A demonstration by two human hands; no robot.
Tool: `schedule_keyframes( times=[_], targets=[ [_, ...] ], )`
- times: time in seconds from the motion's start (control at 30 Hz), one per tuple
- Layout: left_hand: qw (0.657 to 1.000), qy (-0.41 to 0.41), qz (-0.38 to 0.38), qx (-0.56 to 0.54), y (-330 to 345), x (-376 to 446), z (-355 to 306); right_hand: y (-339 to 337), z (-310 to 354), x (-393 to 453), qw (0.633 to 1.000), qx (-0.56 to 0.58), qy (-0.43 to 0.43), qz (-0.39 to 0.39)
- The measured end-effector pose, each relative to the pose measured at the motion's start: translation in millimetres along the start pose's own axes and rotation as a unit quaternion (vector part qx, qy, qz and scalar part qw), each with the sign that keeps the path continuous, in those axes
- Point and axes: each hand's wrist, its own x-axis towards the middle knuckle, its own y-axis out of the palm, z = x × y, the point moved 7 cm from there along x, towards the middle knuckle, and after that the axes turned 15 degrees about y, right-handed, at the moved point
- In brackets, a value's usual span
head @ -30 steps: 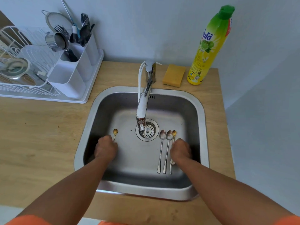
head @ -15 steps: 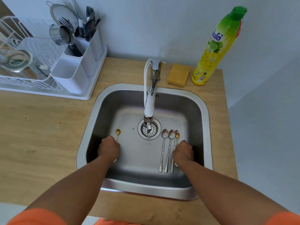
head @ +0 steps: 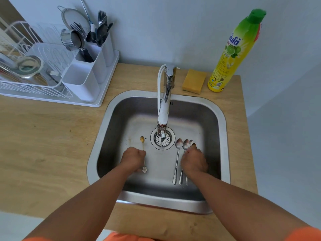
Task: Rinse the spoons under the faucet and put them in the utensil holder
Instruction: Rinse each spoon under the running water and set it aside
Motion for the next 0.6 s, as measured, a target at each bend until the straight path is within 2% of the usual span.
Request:
schedule_keyframes(
  times=[0.07, 0.2, 0.33, 0.47, 0.6],
  targets=[
    [1.000, 0.018, 0.007, -0.014, 9, -3, -8, 6, 16, -7, 0.998, 0.038, -0.042, 0.034],
    [0.999, 0.042, 0.026, -0.017, 26, -12, -25, 23, 49, -20, 0.971, 0.142, -0.091, 0.170],
    [0.998, 0.049, 0.041, 0.002, 39, -22, -38, 38, 61, -23, 0.946, 0.188, -0.066, 0.256],
    [0.996, 0.054, 0.059, 0.026, 48, -32, -44, 44, 54, -21, 0.925, 0.239, -0.028, 0.295],
    [0.996, 0.059, 0.065, -0.024, 46, -32, -45, 42, 47, -19, 0.927, 0.241, -0.041, 0.284]
  ],
)
